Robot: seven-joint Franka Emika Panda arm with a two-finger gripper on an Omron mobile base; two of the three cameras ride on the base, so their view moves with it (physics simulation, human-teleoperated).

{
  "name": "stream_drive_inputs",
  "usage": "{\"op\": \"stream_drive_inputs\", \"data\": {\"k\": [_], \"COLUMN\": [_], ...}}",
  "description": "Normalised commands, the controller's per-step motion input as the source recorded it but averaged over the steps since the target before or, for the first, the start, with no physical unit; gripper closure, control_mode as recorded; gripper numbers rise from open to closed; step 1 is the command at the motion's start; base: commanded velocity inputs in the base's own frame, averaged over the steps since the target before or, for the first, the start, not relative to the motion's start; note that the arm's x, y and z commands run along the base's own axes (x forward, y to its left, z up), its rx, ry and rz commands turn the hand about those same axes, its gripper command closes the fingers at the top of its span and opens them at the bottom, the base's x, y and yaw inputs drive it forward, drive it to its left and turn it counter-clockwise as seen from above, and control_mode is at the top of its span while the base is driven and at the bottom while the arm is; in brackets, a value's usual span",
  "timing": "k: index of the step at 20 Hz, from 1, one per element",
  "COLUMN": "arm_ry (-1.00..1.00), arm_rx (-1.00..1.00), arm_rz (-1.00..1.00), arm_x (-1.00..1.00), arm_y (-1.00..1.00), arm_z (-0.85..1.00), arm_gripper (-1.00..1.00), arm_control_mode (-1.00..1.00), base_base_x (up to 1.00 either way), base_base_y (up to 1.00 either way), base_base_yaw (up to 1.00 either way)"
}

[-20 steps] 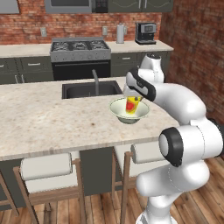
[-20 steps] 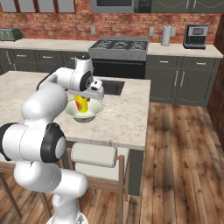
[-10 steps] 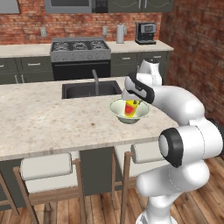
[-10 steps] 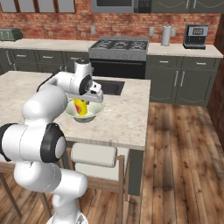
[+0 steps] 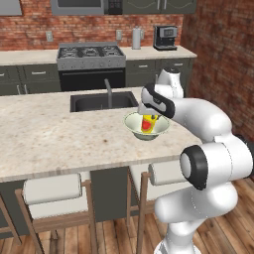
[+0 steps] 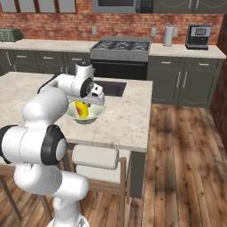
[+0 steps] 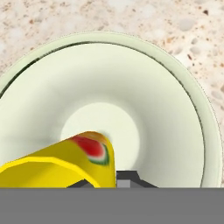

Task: Place the cup inside the bowl on the dining table and move the bowl to any counter.

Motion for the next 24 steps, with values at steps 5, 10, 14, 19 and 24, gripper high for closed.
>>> {"op": "stream_drive_inputs", "data": {"k": [5,10,14,19,24], "arm_ry": [0.0,0.0,0.0,0.0,0.0], "arm_rx": [0.0,0.0,0.0,0.0,0.0], "arm_rz": [0.0,0.0,0.0,0.0,0.0], "arm_x": [0.0,0.0,0.0,0.0,0.0], "arm_y": [0.0,0.0,0.0,0.04,0.0], "arm_z": [-0.02,-0.12,-0.15,-0.01,0.0], "arm_gripper": [1.0,1.0,1.0,1.0,1.0], "arm_control_mode": [-1.0,-1.0,-1.0,-1.0,-1.0], "base_base_x": [0.0,0.0,0.0,0.0,0.0], "base_base_y": [0.0,0.0,0.0,0.0,0.0], "base_base_yaw": [0.0,0.0,0.0,0.0,0.0]}}
